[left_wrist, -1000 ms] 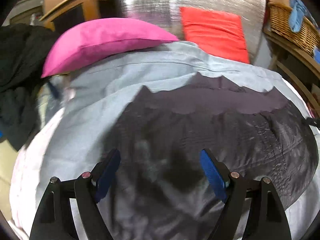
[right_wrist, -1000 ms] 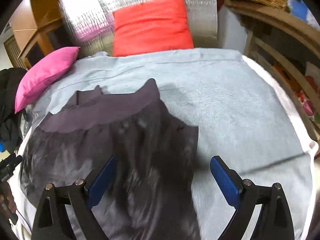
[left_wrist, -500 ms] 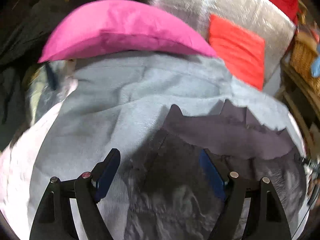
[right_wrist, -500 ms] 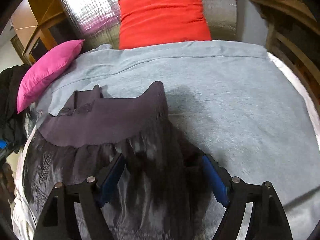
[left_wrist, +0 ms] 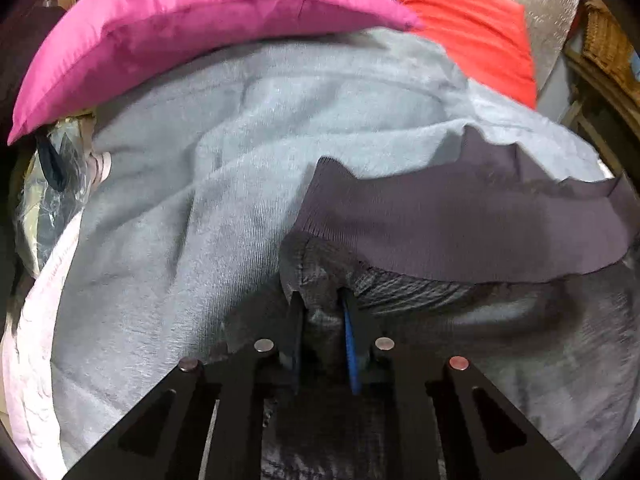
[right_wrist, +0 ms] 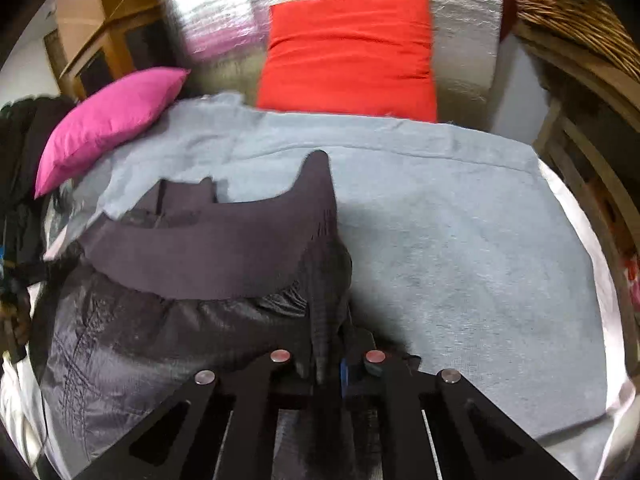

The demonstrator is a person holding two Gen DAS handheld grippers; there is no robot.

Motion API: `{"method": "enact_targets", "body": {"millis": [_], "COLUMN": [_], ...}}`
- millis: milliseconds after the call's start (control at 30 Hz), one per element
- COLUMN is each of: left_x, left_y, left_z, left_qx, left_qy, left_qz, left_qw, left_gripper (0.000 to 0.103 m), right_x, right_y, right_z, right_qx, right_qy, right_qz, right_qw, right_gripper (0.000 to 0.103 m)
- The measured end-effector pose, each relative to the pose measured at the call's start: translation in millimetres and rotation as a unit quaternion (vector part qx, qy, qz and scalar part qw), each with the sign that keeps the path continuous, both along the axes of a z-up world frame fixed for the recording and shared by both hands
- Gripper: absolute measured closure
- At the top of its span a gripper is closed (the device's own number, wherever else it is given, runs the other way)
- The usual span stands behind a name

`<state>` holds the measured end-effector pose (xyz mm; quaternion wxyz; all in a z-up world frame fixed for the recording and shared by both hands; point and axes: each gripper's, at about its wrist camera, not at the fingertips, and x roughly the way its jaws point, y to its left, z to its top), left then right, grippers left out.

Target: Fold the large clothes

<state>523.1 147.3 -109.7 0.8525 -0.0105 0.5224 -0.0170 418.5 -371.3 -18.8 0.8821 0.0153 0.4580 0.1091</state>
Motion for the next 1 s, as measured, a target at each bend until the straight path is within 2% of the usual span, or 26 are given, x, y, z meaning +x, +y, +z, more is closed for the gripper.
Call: {"method": "enact_targets", "body": {"millis": [100,133,200,233,333,400,433,467,533,567,633,667,700,733,767,800,867,933,1000], "left_x": [-1.1,-2.5,-11.0,-16.3,-38.5,-60.1,-66.4,-76.3,-91.5,-97.7,-103.7,-100.8,-97.2,-93.2,-89.5,-89.8,-92.5,-105.4,-122.9], "left_y": [0.5,0.6,3.0,4.4,5.1,0.5,-2.7,-5.9,-13.7,-16.0,-20.0,-23.5,-26.2,-27.8,-28.6,-29.1,-29.5,-26.4,-25.3], "left_z": [6.2,9.1,22.2,27.9,50.1,65.6,70.8,75.7,78.6,77.9,65.0,52.7,38.5,26.1,14.5,13.5,23.3,41.9,59.5], "left_qx": [-0.002,-0.001,0.011,0.015,0.052,0.064,0.064,0.06,0.063,0.061,0.049,0.055,0.068,0.076,0.081,0.084,0.087,0.072,0.079], "left_qy": [-0.001,-0.006,-0.027,-0.038,-0.081,-0.112,-0.12,-0.131,-0.141,-0.143,-0.128,-0.112,-0.09,-0.067,-0.051,-0.056,-0.062,-0.087,-0.114], "left_qz": [0.012,0.012,0.016,0.017,0.024,0.007,0.001,-0.007,-0.023,-0.024,-0.028,-0.029,-0.025,-0.025,-0.026,-0.021,-0.013,-0.013,-0.017], "left_qw": [0.9999,0.9999,0.9994,0.999,0.995,0.9917,0.9907,0.9896,0.9877,0.9875,0.9901,0.9918,0.9934,0.9945,0.9951,0.9946,0.9943,0.9935,0.9903], "left_gripper": [0.085,0.084,0.077,0.076,0.06,0.041,0.039,0.037,0.037,0.037,0.037,0.037,0.037,0.036,0.036,0.036,0.036,0.036,0.036], "right_x": [7.6,7.2,7.0,6.5,0.8,-10.5,-18.0,-22.2,-39.6,-47.4,-63.7,-67.7,-69.3,-68.9,-66.1,-64.4,-65.8,-70.3,-75.3], "right_y": [-3.5,-3.7,-6.8,-8.8,-12.5,-12.3,-11.3,-12.0,-12.4,-14.5,-14.9,-16.6,-18.7,-21.5,-25.8,-32.0,-36.8,-44.3,-56.3], "right_z": [-39.6,-44.4,-39.5,-34.0,-21.5,-11.3,-4.0,0.1,11.2,12.9,10.2,3.4,-4.3,-12.9,-25.1,-36.1,-39.1,-32.3,-30.2], "right_qx": [-0.004,0.004,0.027,0.04,0.043,0.038,0.034,0.033,0.047,0.05,0.04,0.047,0.053,0.05,0.055,0.074,0.092,0.127,0.161], "right_qy": [0.039,0.038,0.033,0.03,0.027,0.015,0.004,-0.002,-0.019,-0.025,-0.032,-0.017,-0.003,0.016,0.044,0.065,0.067,0.055,0.061], "right_qz": [-0.026,-0.035,-0.049,-0.054,-0.063,-0.066,-0.068,-0.07,-0.07,-0.07,-0.071,-0.065,-0.065,-0.069,-0.074,-0.081,-0.09,-0.105,-0.121], "right_qw": [0.999,0.999,0.998,0.997,0.997,0.997,0.997,0.997,0.996,0.996,0.996,0.997,0.997,0.996,0.995,0.992,0.989,0.985,0.978], "right_gripper": [0.095,0.094,0.09,0.083,0.076,0.075,0.072,0.067,0.016,0.014,0.016,0.018,0.04,0.082,0.081,0.082,0.082,0.079,0.075]}}
